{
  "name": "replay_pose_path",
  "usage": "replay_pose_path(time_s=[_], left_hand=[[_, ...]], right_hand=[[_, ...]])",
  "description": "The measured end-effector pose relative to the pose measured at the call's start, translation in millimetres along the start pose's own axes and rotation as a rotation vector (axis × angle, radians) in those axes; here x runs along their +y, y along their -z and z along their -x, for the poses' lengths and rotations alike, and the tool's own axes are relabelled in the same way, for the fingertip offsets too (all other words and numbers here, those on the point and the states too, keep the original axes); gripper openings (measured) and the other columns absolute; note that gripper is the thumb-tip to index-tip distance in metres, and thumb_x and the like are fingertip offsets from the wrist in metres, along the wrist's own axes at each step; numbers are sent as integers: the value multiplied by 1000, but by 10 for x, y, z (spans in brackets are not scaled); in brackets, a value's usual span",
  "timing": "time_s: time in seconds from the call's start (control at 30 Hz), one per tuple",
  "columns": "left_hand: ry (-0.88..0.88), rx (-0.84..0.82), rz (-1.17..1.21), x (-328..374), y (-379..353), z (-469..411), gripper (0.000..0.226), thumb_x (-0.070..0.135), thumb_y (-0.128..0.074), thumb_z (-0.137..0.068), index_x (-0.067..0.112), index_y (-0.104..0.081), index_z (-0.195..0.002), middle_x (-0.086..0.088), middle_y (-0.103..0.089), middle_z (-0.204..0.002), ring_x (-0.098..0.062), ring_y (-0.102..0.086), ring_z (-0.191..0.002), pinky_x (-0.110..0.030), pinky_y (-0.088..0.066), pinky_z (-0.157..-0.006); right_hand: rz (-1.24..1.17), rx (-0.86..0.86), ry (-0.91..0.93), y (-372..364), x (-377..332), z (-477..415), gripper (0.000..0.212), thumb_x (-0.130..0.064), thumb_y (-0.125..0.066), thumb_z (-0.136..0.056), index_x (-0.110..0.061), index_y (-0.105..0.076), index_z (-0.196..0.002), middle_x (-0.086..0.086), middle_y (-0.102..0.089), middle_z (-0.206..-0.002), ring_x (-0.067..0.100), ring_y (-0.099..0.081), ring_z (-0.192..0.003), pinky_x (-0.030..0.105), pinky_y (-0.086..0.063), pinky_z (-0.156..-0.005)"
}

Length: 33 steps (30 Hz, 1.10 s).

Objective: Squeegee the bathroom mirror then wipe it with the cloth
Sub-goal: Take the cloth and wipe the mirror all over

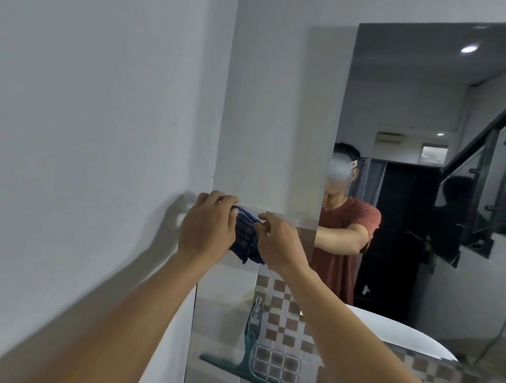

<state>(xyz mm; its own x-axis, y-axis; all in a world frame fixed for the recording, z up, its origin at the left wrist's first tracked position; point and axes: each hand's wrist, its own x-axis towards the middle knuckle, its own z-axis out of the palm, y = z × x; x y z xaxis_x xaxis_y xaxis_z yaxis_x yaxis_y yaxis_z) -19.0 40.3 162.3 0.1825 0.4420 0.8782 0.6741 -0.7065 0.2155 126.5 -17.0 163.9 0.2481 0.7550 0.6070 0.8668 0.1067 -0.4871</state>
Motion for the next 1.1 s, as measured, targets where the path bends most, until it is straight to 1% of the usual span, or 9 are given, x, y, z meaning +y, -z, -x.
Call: replay_pose_path(time_s=[0.13, 0.2, 0.3, 0.5, 0.7, 0.8, 0.93, 1.0, 1.1], left_hand=[[-16, -258, -82, -90, -67, -243, 39, 14, -47, -101, 17, -55, -139, -5, -59, -137, -28, -51, -122, -43, -53, -91], [-23, -342, -108, -119, -98, -305, 37, 14, -47, -101, 16, -58, -136, -6, -61, -133, -28, -52, -117, -42, -53, -91], [-38, -372, -154, -134, -130, -363, 30, 16, -48, -100, 16, -64, -126, -6, -64, -124, -27, -53, -110, -43, -53, -89], [-27, -489, -224, -82, -101, -482, 41, 10, -47, -94, 16, -58, -132, -10, -62, -127, -33, -46, -119, -45, -49, -95], [-28, -621, -260, 6, -32, -562, 60, 8, -52, -85, 19, -47, -144, -10, -52, -143, -35, -43, -128, -48, -43, -103], [-58, -613, -301, 45, -35, -547, 65, 7, -53, -84, 26, -44, -146, -6, -47, -146, -33, -41, -129, -47, -37, -106], [-79, -524, -281, 18, 1, -508, 60, -3, -50, -82, 30, -51, -132, 0, -48, -139, -28, -39, -123, -43, -33, -102], [-95, -455, -252, -13, 24, -483, 47, -1, -49, -87, 31, -54, -121, 4, -55, -130, -26, -39, -117, -40, -33, -95], [-75, -394, -137, -34, 36, -456, 25, 12, -50, -94, 36, -53, -101, 5, -64, -103, -24, -41, -110, -37, -30, -86]], right_hand=[[49, -38, -17, -35, -21, -132, 33, -22, -47, -103, -7, -62, -128, 14, -69, -121, 32, -64, -108, 42, -53, -92], [58, -52, -21, -63, -10, -178, 28, -22, -47, -102, -8, -69, -113, 13, -71, -109, 30, -65, -95, 44, -55, -86], [50, -88, -12, -92, 21, -226, 25, -23, -49, -99, -11, -71, -98, 10, -69, -96, 26, -62, -83, 44, -56, -79], [-71, -156, -85, -105, -2, -251, 18, -23, -60, -96, -12, -58, -110, 5, -67, -97, 25, -65, -89, 43, -58, -80], [-158, -170, -170, -31, -61, -306, 26, -13, -75, -82, 3, -70, -102, 16, -75, -94, 29, -71, -85, 42, -59, -76], [-169, -151, -194, 1, -81, -314, 25, -11, -75, -77, 8, -72, -93, 24, -74, -89, 27, -65, -66, 40, -58, -64], [-204, -103, -142, 51, -78, -260, 9, -12, -71, -83, -8, -71, -91, 12, -74, -84, 30, -70, -79, 49, -61, -75], [-217, -88, -119, 101, -71, -214, 6, -14, -71, -86, -12, -70, -92, 7, -72, -84, 25, -70, -79, 48, -61, -76], [-250, -39, -107, 268, -36, -153, 3, -16, -69, -91, -16, -67, -93, 3, -71, -85, 21, -70, -77, 44, -62, -76]])
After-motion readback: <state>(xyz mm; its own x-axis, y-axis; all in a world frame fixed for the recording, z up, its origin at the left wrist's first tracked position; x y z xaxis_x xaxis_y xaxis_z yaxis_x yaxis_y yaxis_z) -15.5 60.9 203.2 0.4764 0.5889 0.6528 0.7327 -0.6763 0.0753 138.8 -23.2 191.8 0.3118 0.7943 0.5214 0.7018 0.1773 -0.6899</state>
